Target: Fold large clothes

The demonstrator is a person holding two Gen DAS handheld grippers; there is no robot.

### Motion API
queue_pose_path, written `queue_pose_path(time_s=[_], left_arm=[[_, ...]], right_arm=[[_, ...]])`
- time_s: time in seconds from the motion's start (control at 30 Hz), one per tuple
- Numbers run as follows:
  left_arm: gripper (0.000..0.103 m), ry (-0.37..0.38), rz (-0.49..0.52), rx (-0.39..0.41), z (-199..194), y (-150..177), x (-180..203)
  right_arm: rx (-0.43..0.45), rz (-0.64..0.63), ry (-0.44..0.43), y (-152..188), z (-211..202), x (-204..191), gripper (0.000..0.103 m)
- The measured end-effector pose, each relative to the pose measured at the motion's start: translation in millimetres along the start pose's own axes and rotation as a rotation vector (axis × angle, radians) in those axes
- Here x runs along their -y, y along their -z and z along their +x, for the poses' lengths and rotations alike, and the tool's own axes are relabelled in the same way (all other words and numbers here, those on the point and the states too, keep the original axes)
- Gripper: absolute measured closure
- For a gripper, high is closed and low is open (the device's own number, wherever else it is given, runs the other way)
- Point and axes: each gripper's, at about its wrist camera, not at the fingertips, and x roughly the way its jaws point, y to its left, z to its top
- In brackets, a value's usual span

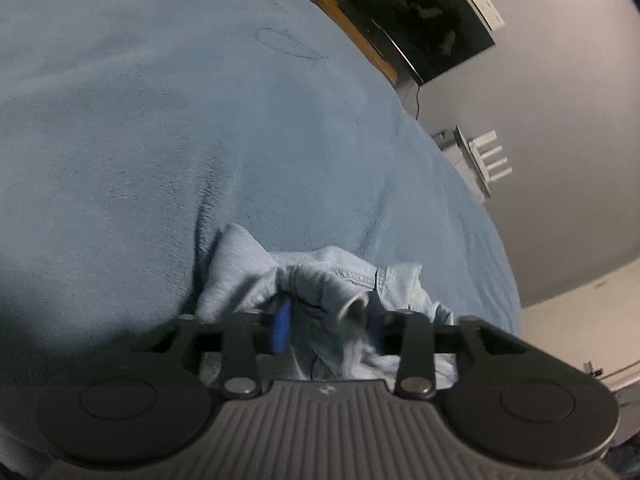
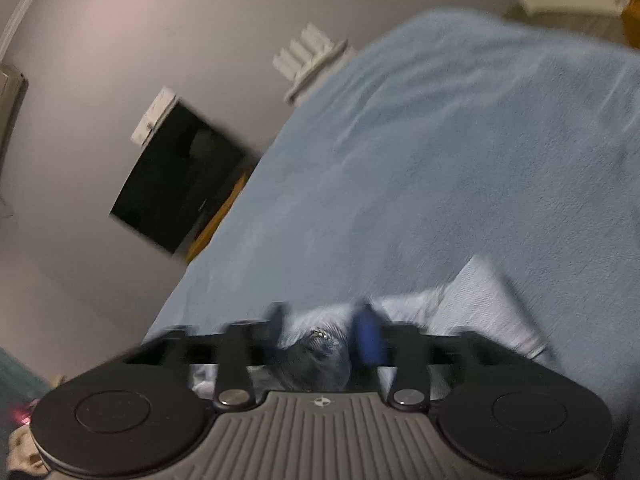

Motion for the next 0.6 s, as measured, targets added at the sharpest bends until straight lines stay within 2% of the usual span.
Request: queue_pose_path(time_s=[0.07,0.1,0.17,0.27,0.33,0.4,0.47,0.5,0.6], left_arm=[[0.025,-0.032,0.026,0.086,-14.3,-0.1,-0.5],[0.024,-0.050,0.064,0.122,-22.8,1.2,0.5],[0.024,-0.065,0.143,0.126,-33.2,5.9,4.8],[0.024,-0.098,0.347,0.135,-45.3,33.6,21.3],[0.023,-0.133,0.509,0.123,-36.9,56.3,40.2],[0.022,-0.189,0.680,0.105,-25.3,89.1,56.7],[0.022,-0.218,0.797,0.093,-13.7,115.7,66.3],[0.022,-0.238,0.852,0.084,-5.8,128.5,69.1],[0.022,-0.329,0.929,0.092,13.1,144.4,65.0]], right_arm=[[0.058,-0.017,-0.019,3.0,-10.6,1.4,0.029],[0.057,-0.043,-0.028,5.5,-14.0,0.6,0.030],[0.060,-0.165,-0.030,16.2,-24.8,-7.6,0.031],[0.099,-0.446,-0.008,44.6,-39.8,-27.7,0.031],[0.113,-0.626,0.002,67.6,-41.2,-41.4,0.032],[0.087,-0.740,0.007,86.8,-35.3,-53.5,0.036],[0.053,-0.833,0.026,105.2,-22.7,-64.1,0.040],[0.041,-0.882,0.050,114.1,-15.5,-67.3,0.041],[0.008,-0.981,0.165,131.3,3.1,-61.9,0.041]])
